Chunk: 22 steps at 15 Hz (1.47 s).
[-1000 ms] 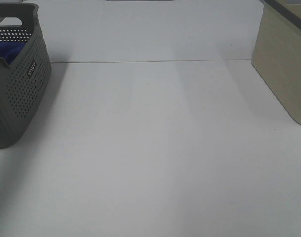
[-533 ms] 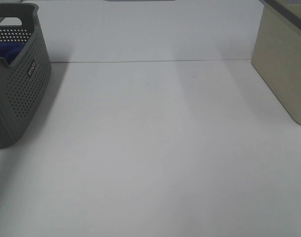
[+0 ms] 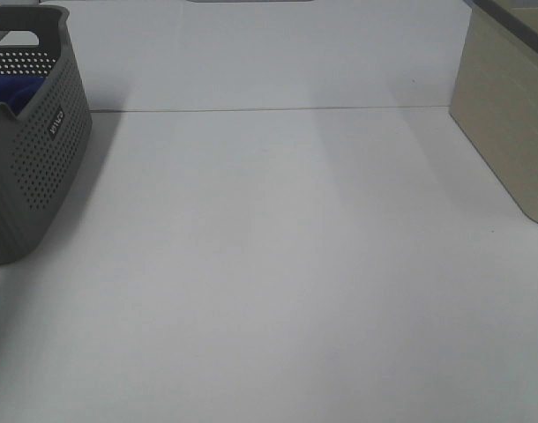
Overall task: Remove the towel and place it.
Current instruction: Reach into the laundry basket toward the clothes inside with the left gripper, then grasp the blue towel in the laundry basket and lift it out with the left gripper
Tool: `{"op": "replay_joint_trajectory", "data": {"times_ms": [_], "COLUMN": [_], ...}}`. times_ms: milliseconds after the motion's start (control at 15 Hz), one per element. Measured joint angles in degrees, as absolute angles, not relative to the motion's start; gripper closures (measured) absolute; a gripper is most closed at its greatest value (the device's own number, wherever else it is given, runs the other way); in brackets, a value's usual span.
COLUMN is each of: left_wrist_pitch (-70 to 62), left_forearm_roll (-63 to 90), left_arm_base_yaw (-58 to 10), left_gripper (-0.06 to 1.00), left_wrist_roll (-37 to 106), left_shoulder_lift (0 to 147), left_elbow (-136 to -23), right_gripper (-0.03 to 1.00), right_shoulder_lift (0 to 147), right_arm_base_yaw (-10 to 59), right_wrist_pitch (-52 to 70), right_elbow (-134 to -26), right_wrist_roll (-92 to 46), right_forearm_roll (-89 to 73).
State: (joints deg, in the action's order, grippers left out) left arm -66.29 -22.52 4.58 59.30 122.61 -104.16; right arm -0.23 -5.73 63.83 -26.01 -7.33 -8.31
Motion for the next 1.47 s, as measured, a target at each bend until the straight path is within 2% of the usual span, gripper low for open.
{"op": "replay_joint_trajectory", "data": {"times_ms": [333,467,533,600,800,867,1000,1333,1467], "left_wrist_pitch": [-62.62,-62.8,-62.97,-63.03,-63.2,-63.2,-63.2,-62.51,-62.51], "left_forearm_roll": [-22.57,-22.4,-22.4,-22.4,-24.06,-24.18,-24.41,-27.56,-28.3], "left_arm_base_yaw": [4.58,4.58,4.58,4.58,4.58,4.58,4.58,4.58,4.58], "left_gripper": [-0.04,0.02,0.06,0.15,0.55,0.66,0.72,0.74,0.84], "left_wrist_roll": [60.22,60.68,60.68,60.68,60.68,60.68,60.68,60.62,60.62], "left_shoulder_lift": [125.54,127.48,127.71,127.71,127.71,127.71,127.71,127.71,127.71], "left_elbow": [-104.28,-104.28,-104.28,-104.28,-104.28,-104.28,-104.28,-104.28,-104.28], "right_gripper": [0.22,0.22,0.22,0.22,0.22,0.22,0.22,0.22,0.22], "right_shoulder_lift": [-0.23,-0.23,-0.23,-0.23,-0.23,-0.23,-0.23,-0.23,-0.23], "right_arm_base_yaw": [-5.73,-5.73,-5.73,-5.73,-5.73,-5.73,-5.73,-5.73,-5.73], "right_wrist_pitch": [63.83,63.83,63.83,63.83,63.83,63.83,63.83,63.83,63.83], "right_elbow": [-26.01,-26.01,-26.01,-26.01,-26.01,-26.01,-26.01,-26.01,-26.01], "right_wrist_roll": [-7.33,-7.33,-7.33,-7.33,-7.33,-7.33,-7.33,-7.33,-7.33], "right_forearm_roll": [-8.37,-8.42,-8.42,-8.42,-8.42,-8.42,-8.42,-8.42,-8.42]}}
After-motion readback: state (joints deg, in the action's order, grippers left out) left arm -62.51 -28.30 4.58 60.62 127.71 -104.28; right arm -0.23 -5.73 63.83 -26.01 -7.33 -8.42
